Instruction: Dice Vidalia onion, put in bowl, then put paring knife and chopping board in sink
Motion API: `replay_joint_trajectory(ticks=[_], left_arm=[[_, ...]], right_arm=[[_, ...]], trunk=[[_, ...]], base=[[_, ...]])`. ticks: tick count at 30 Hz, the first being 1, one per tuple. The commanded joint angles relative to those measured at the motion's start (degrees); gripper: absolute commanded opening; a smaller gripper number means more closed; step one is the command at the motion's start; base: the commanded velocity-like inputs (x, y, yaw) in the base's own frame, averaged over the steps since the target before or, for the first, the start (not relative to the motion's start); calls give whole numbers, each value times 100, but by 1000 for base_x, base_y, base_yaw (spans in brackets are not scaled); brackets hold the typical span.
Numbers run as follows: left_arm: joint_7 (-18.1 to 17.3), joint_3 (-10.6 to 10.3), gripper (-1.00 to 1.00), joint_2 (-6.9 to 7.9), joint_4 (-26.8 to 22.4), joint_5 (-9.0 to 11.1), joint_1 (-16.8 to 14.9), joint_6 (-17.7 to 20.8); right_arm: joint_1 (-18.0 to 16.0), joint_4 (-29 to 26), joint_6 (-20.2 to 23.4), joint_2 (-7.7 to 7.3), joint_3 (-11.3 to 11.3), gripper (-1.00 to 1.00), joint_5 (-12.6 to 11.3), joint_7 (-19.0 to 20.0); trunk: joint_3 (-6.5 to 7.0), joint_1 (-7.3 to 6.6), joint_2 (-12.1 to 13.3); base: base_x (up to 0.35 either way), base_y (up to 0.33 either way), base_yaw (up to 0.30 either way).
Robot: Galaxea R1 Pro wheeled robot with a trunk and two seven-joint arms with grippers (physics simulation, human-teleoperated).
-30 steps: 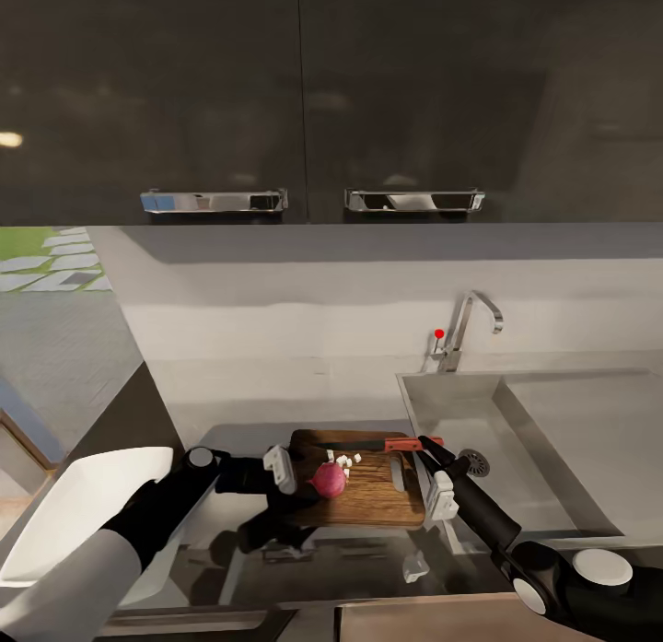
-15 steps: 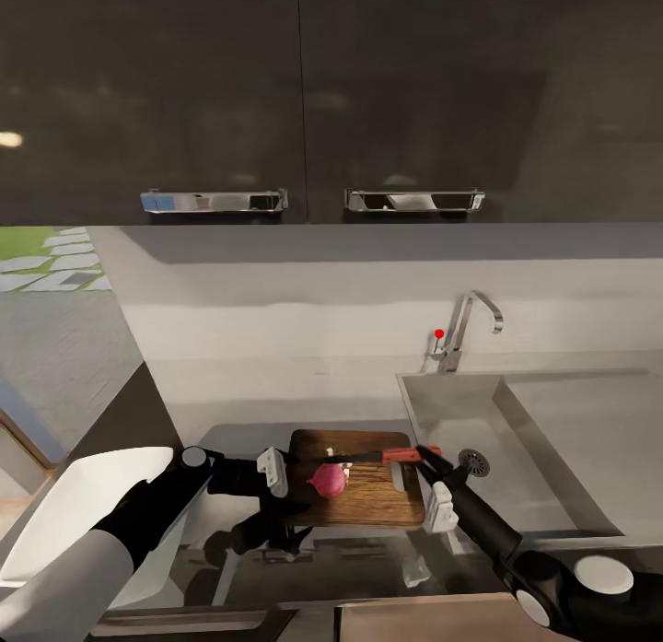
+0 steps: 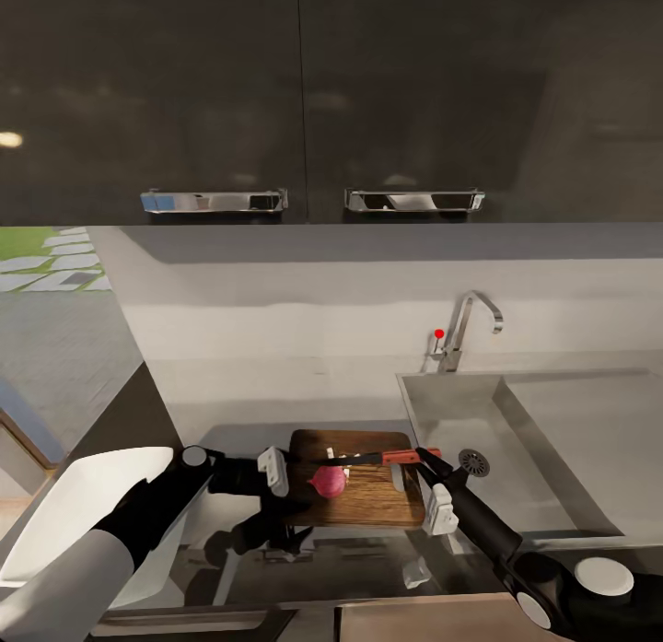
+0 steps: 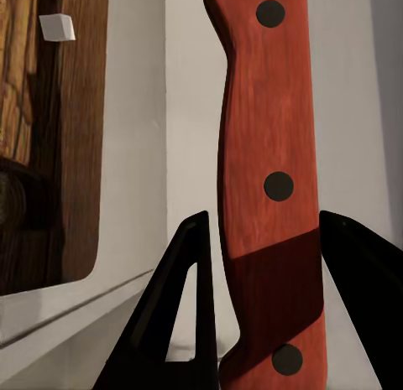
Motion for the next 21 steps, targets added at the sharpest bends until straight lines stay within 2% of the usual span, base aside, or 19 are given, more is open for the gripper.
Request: replay_joint_trajectory(ticks=[1,3,21], left_arm=[[-8,-12,100,6,-69,0,-6,22],[-8,-19,100,12,-245,0,-6,24],[-8,-21,100,13,-298,1,-6,30]], right_arm=[[-13,-5,61,-2,23,-100,35,-20],[-13,-5,61,2,26,-100,35,-15],[-13,-5,62,-1,18,-100,35,-14]], trunk=[[-13,4,-13],[-13,4,-13],[-13,4,-13]], base=[[0,0,0],[0,0,0],[0,0,0]])
